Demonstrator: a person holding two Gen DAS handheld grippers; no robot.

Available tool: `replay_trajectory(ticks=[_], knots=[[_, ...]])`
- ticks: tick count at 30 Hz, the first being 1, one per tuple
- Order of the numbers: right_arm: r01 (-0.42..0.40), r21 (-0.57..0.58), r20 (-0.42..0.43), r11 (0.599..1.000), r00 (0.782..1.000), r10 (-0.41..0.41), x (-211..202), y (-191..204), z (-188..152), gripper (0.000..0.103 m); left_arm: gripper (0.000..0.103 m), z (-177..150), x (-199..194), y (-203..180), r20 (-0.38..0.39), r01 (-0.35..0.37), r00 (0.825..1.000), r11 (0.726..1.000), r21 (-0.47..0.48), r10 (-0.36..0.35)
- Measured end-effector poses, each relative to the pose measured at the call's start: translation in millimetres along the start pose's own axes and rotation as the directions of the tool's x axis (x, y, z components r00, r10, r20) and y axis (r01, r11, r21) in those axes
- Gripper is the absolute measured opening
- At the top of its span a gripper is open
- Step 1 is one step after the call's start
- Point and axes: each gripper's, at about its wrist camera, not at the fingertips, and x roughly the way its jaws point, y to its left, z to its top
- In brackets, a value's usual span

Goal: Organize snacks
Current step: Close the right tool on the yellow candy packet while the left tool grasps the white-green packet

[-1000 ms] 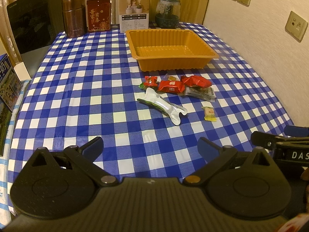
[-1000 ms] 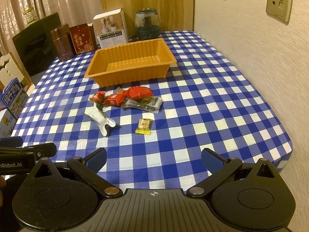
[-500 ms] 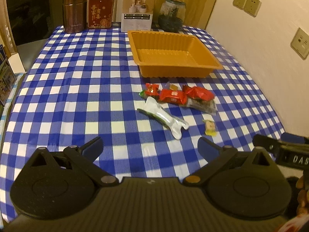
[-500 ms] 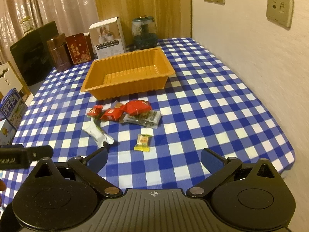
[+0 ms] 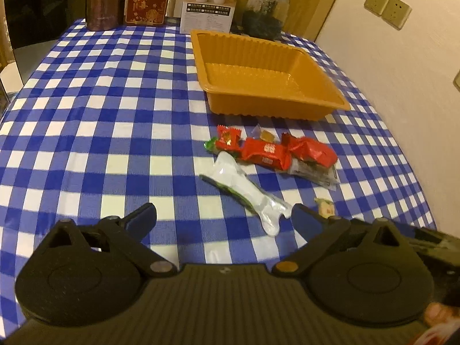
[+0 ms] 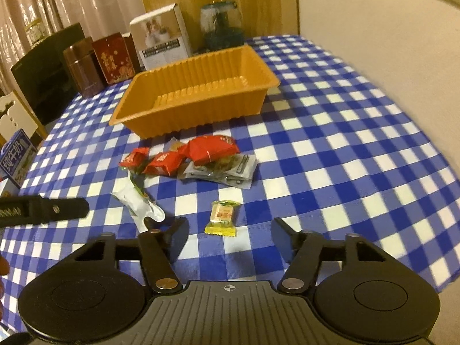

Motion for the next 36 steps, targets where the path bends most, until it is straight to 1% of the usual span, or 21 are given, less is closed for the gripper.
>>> replay_trajectory(ticks=[4,6,8,10,13,18,20,23,26,29,31,33,35,36], knots=[[-0.011,-0.006,-0.013,1.000,1.000,0.011,23,-2,-1,0.051,0.099,6,11,3,0.002,-0.012,1.000,1.000,0.002,0.012],[-0.014,-0.005,-0.011,1.000,1.000,0.014,31,-3,-2,0.048,0.099,8,16,3,0.006,-0.014,1.000,1.000,-0.003,0.014],[-0.016,0.000,-0.006,1.000,1.000,0.016,38,-3,-2,0.046,0.099,9,22,4,0.003,-0.009,1.000,1.000,-0.005,0.009],[-0.017,0.005,-0.008,1.000,1.000,0.017,45,-4,-2,0.042,0.096,9,28,4,-0.014,0.009,1.000,1.000,-0.009,-0.009],[-0.025,0.002,-0.020,1.000,0.999,0.025,53,-2,-3,0.036,0.095,8,36,3,-0.038,0.025,0.999,1.000,-0.012,-0.026],[-0.010,-0.033,-0.010,0.999,1.000,0.010,56,4,-4,0.034,0.095,5,44,0,-0.051,0.026,0.998,1.000,-0.010,-0.027],[0.001,-0.049,-0.006,0.999,1.000,-0.001,58,7,-5,0.028,0.095,5,47,-2,-0.058,0.026,0.998,1.000,-0.009,-0.026],[0.003,-0.062,0.000,0.998,1.000,-0.002,58,8,-5,0.026,0.095,6,53,-5,-0.068,0.025,0.997,1.000,-0.010,-0.025],[0.009,-0.046,0.023,0.999,1.000,-0.008,53,4,-3,0.025,0.095,8,59,-8,-0.081,0.021,0.996,1.000,-0.014,-0.022],[0.017,-0.027,0.045,0.999,0.999,-0.016,46,-2,-1,0.025,0.094,12,68,-9,-0.097,0.022,0.995,0.999,-0.039,-0.026],[0.016,-0.011,0.047,1.000,0.999,-0.016,44,-5,-1,0.025,0.088,15,74,-10,-0.112,0.026,0.993,0.998,-0.060,-0.033],[0.018,-0.005,0.046,1.000,0.999,-0.018,43,-6,-1,0.025,0.086,18,81,-13,-0.123,0.028,0.992,0.997,-0.074,-0.037],[0.020,-0.003,0.046,1.000,0.999,-0.019,42,-7,-2,0.025,0.085,19,88,-18,-0.127,0.022,0.991,0.997,-0.069,-0.031],[0.021,-0.001,0.046,1.000,0.999,-0.021,42,-7,-2,0.025,0.081,19,91,-21,-0.131,0.017,0.991,0.998,-0.062,-0.025]])
